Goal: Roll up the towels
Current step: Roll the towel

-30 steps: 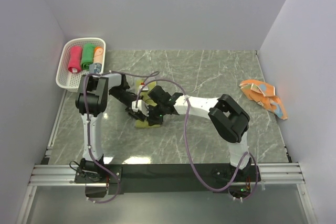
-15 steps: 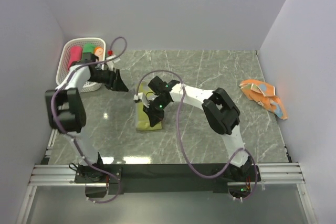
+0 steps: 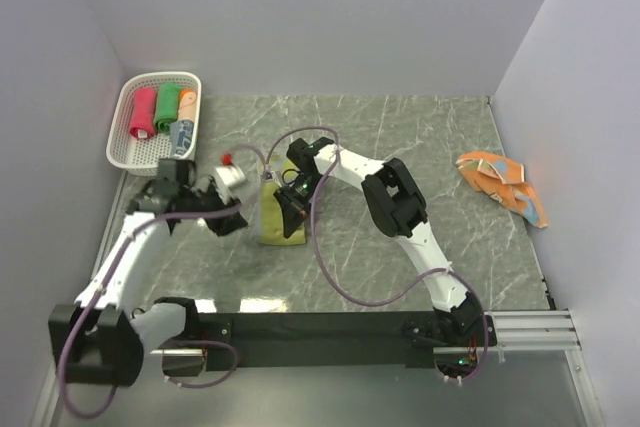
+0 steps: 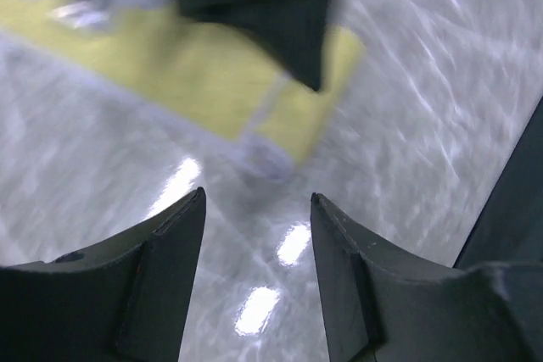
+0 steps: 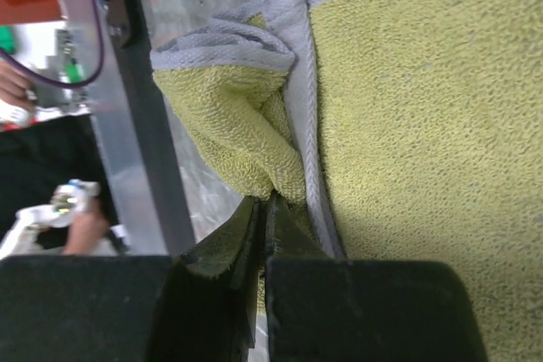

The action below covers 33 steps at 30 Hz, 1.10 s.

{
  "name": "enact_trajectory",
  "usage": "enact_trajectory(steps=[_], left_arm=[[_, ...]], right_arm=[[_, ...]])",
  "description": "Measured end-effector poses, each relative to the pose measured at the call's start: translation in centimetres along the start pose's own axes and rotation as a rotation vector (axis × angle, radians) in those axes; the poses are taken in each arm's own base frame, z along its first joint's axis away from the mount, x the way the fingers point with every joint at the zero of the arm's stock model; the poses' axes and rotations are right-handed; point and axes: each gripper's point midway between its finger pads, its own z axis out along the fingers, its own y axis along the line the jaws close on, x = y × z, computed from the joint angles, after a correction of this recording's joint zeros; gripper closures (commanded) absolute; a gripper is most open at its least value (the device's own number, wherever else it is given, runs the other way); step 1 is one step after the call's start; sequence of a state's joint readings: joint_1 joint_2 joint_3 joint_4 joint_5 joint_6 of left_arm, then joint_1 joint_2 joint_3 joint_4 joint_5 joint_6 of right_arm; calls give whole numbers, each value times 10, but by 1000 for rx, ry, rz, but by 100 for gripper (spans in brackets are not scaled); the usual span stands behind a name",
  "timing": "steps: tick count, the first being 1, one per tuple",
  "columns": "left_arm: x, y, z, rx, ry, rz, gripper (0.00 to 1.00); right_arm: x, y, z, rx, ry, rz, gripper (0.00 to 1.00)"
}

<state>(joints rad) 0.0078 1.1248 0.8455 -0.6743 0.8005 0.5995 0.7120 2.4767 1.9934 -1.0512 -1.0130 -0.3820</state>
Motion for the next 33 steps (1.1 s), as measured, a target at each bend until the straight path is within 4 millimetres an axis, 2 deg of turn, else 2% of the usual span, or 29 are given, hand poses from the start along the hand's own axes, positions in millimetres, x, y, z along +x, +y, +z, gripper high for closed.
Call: enact_trajectory(steps=[3,5,10,15,19,21,24,25,27,28,30,33], left_arm=[[17,-39,20,69,57,187,41],[25,-58,34,110,88,297,41],[33,-81,64,165,151,494,41],[47,-76,92,158,216,581,43],[66,-66,107,142,294,590,59],[75,-60,114,133,332,583,62],[74,-54,120,112,339,582,72],[74,-53,121,110,338,581,78],[72,-52,122,110,337,579,83],[72,-52,122,115,338,573,88],[72,-53,122,139,343,552,91],[73,-54,122,193,369,504,94]], right_arm=[[-1,0,2,-24,3,52,100],[0,1,3,-36,4,85,100],[0,0,2,-46,-2,134,100],[0,-2,0,-50,-11,169,100],[-1,-2,-1,-52,-15,181,100],[0,-3,0,-58,-19,189,100],[2,-4,0,-79,-32,210,99],[2,-4,-1,-82,-37,214,95],[2,-6,-3,-85,-42,228,88],[2,-6,-4,-86,-46,234,80],[3,-6,-8,-85,-57,241,74],[5,-8,-23,-58,-93,255,65]])
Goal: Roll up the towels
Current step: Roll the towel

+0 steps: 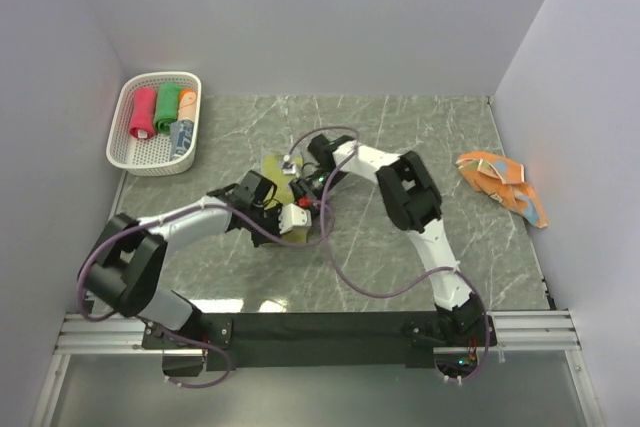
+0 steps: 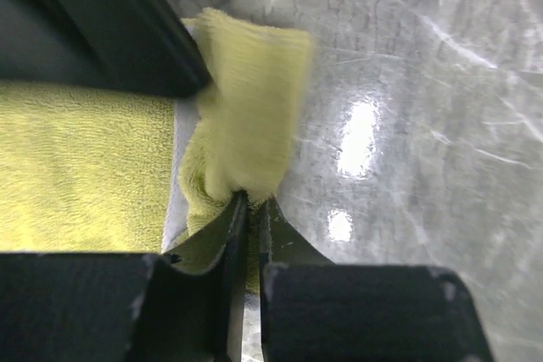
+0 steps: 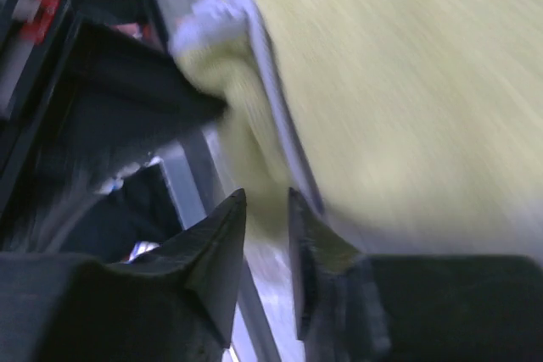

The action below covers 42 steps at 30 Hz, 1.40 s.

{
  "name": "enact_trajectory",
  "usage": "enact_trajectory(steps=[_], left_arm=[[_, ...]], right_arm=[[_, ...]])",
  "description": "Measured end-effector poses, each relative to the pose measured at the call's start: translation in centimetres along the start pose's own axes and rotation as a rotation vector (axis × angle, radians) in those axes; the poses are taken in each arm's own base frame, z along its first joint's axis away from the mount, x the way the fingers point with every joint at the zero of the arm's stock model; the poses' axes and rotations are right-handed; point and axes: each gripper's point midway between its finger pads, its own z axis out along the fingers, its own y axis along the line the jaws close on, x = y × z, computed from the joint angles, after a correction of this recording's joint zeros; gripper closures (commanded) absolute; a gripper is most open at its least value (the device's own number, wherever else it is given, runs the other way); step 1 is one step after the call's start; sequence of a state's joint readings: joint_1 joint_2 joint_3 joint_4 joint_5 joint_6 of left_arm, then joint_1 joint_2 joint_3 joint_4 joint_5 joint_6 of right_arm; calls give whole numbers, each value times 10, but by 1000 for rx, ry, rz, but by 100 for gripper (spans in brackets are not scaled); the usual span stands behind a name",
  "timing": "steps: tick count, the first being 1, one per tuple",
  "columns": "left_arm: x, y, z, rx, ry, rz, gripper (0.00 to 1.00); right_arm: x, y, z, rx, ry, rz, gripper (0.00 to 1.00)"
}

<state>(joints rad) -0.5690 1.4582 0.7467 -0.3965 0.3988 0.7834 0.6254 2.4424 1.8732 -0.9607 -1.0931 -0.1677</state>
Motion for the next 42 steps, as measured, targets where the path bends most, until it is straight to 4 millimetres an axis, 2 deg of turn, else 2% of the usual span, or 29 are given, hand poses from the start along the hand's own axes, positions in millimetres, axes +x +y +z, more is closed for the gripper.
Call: enact_trajectory(steps=[2,3,5,9,10,12,14,17,21,23,27,29,33,38,42], left_arm=[[0,1,0,60,4,-46,94],[0,0,0,95,2,-76,94],[3,2,-2,170,9,-152,94],[3,10,-3,335,1,-363,96],[4,12,-3,372,1,-415,96],[4,18,-4,454,10,-533,95],[5,23,-5,521,18,-632,94],[6,29,-6,597,44,-749,94],[6,35,-5,649,85,-819,92],[6,37,-5,671,112,-856,91],[5,38,-5,695,143,-898,88],[5,39,-5,702,153,-911,87],[5,39,-5,705,160,-921,86],[6,39,-4,707,169,-937,84],[6,39,-4,706,173,-942,80]], right_arm=[[-1,-6,-25,47,-63,9,59],[-5,-9,-51,84,-127,17,59],[-13,-12,-88,146,-234,-12,58],[-5,-1,-169,301,-458,-70,59],[-1,6,-182,338,-502,-100,60],[8,24,-195,396,-558,-169,62],[13,39,-196,432,-587,-245,63],[24,52,-189,483,-609,-349,64],[27,55,-168,558,-576,-476,59],[24,61,-151,577,-540,-562,56],[13,78,-99,605,-423,-776,50],[3,81,-77,613,-377,-850,38],[-17,66,-43,663,-299,-973,38],[-19,44,-9,688,-194,-1063,38],[-22,32,9,690,-141,-1099,40]])
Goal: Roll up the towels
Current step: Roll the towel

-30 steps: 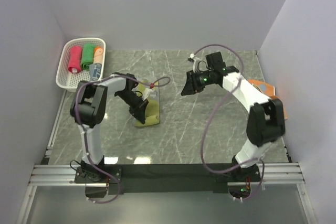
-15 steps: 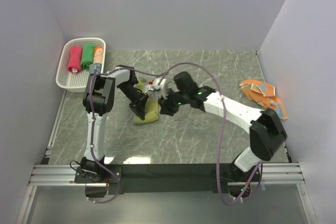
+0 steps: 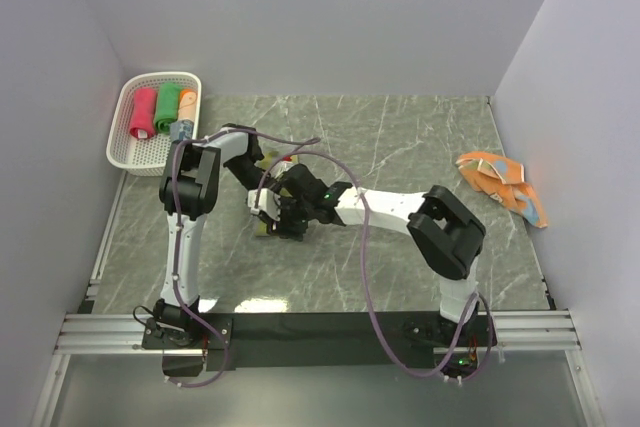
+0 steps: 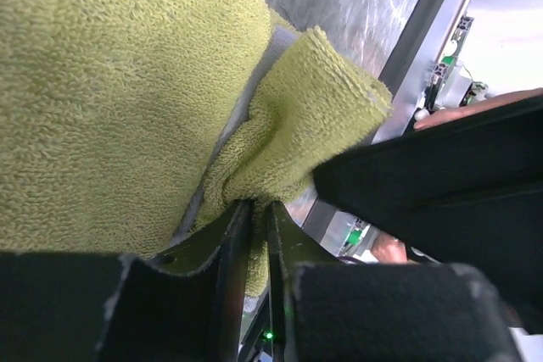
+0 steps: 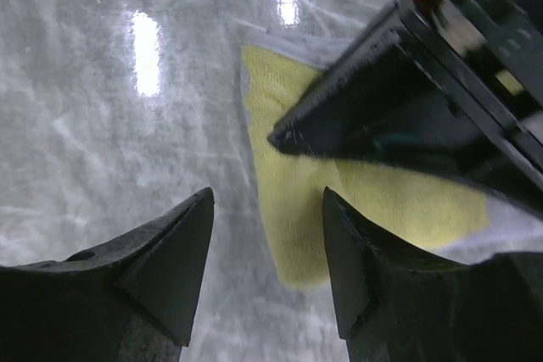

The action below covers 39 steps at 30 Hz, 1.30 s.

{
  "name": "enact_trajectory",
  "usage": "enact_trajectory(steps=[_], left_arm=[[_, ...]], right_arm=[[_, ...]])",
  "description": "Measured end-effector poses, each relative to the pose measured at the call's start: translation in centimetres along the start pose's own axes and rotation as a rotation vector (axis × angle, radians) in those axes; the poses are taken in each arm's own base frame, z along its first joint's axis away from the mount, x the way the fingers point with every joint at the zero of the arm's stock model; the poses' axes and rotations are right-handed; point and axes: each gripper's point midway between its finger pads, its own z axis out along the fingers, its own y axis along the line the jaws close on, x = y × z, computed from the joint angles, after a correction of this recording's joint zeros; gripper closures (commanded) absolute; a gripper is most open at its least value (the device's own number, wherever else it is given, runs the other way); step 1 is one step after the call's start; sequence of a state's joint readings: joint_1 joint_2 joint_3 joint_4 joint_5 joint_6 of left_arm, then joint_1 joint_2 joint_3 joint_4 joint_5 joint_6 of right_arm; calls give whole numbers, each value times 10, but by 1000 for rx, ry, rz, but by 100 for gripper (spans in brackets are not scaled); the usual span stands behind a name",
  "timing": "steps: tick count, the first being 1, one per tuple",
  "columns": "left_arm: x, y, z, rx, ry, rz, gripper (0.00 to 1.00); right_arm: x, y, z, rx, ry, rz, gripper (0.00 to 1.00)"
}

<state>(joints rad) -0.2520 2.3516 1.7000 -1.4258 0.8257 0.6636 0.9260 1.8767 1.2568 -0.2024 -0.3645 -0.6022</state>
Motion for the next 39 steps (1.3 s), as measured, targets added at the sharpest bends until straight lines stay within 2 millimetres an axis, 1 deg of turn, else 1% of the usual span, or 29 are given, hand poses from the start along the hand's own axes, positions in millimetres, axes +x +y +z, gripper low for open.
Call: enact_trajectory(steps=[3,4,7,9,10,12,13,15,16,17,20,23,24,26,29,31,33,35,36,37,39], left_arm=[[0,0,0,-1,-1,-3,79],[0,0,0,-1,-1,-3,78],[0,1,-1,-1,-3,-6,77],[-1,1,-2,-1,-9,-8,74],[-1,2,-2,1,-14,-13,73],[-1,2,-5,8,-37,-25,69],[-1,2,-7,13,-50,-29,66],[-3,2,-14,15,-91,-25,61],[-6,4,-19,7,-121,-13,58],[-9,7,-25,-5,-147,4,57],[-18,23,-54,-55,-265,52,53],[-22,30,-83,-84,-370,67,52],[-23,31,-96,-99,-408,70,53],[-30,28,-121,-124,-476,88,53],[-42,17,-160,-173,-590,138,53],[-42,8,-181,-214,-655,159,52],[-34,-6,-198,-270,-719,184,51],[-18,-15,-206,-344,-763,206,50],[-10,-20,-206,-385,-777,221,50],[-1,-28,-203,-424,-784,236,49],[8,-43,-192,-502,-776,303,48]], right_arm=[[6,-1,11,-7,19,-12,46],[9,-2,15,-9,28,-14,54],[16,-4,23,-12,49,-31,71],[15,-7,24,-15,50,-35,76],[15,-7,24,-19,50,-39,83],[15,-6,24,-32,53,-52,92],[15,-5,24,-39,55,-53,99],[13,-5,25,-61,57,-57,100],[12,-5,25,-73,60,-55,100],[12,-4,24,-89,60,-51,100],[14,4,19,-159,68,-17,100],[17,13,13,-241,76,37,100],[17,16,12,-272,78,62,100],[18,19,9,-326,77,121,100],[20,21,6,-397,70,233,100],[21,19,6,-440,62,319,100],[22,14,7,-474,61,388,100],[22,10,9,-515,65,457,100],[22,8,10,-538,68,492,100],[22,6,12,-561,67,526,100],[24,5,13,-601,67,592,100]])
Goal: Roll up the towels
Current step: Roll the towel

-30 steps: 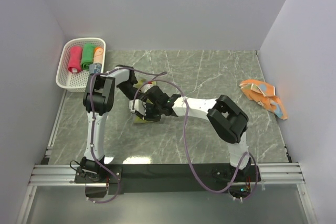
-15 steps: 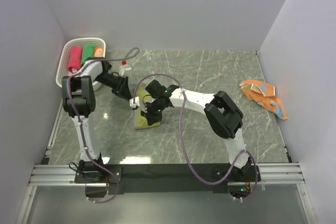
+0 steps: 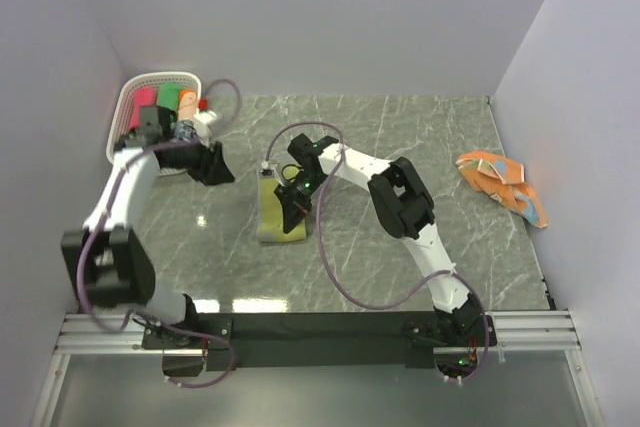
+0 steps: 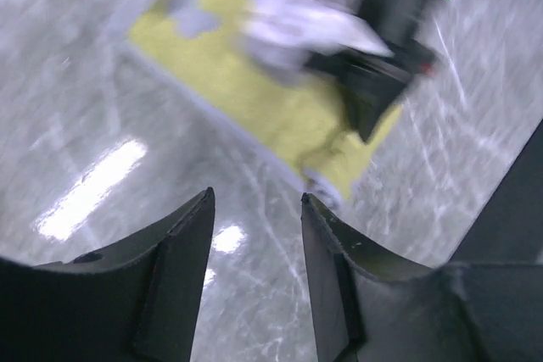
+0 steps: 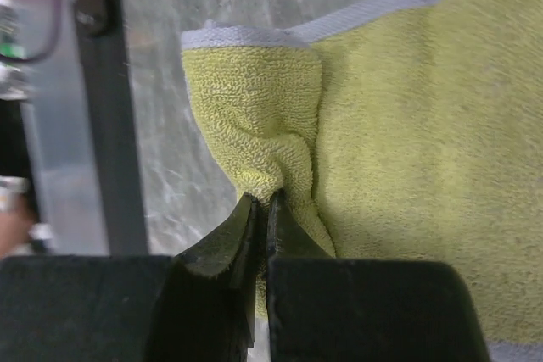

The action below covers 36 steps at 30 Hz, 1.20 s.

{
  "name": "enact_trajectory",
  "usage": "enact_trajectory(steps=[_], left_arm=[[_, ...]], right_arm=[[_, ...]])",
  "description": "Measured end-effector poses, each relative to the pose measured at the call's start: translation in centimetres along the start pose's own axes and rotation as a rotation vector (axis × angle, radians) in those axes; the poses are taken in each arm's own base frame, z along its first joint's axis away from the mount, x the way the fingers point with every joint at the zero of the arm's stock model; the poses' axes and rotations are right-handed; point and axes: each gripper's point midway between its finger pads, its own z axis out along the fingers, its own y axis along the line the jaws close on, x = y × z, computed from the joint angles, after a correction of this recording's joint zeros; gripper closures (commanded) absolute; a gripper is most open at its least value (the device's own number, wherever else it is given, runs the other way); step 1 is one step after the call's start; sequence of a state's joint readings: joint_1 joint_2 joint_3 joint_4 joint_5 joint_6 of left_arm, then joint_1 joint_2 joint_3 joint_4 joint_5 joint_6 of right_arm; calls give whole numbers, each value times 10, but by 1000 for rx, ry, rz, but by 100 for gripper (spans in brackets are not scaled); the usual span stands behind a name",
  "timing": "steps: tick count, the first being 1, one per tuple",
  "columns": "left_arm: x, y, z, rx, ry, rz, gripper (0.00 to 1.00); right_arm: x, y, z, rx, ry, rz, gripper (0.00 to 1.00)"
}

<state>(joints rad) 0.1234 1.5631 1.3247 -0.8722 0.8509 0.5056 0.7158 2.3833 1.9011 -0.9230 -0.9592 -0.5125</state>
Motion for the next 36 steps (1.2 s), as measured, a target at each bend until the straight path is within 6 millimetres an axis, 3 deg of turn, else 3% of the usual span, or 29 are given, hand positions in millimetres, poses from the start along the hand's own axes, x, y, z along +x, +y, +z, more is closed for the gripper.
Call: enact_trajectory(steps=[4,6,10,14,22,23,27,33,36], left_arm=[[18,-61,17,-1,10,285,40],[41,-89,30,31,29,414,38],[89,-114,55,76,124,575,36],[113,-118,80,79,195,688,35],[124,-109,123,21,244,837,38],[127,-105,127,10,254,844,41],[133,-87,141,-30,304,881,72],[132,-86,144,21,361,877,88],[131,-86,146,77,389,822,92]], right_arm=[[0,-5,0,-77,-20,122,100],[0,-6,-1,-103,-27,173,100],[1,-8,-2,-135,-40,246,100],[1,-9,-2,-136,-40,279,100],[1,-11,-2,-132,-31,316,100],[1,-11,-2,-132,-31,316,100],[1,-12,-2,-125,-29,320,97],[1,-17,-9,-122,-58,389,71],[-2,-23,-23,-82,-94,424,61]])
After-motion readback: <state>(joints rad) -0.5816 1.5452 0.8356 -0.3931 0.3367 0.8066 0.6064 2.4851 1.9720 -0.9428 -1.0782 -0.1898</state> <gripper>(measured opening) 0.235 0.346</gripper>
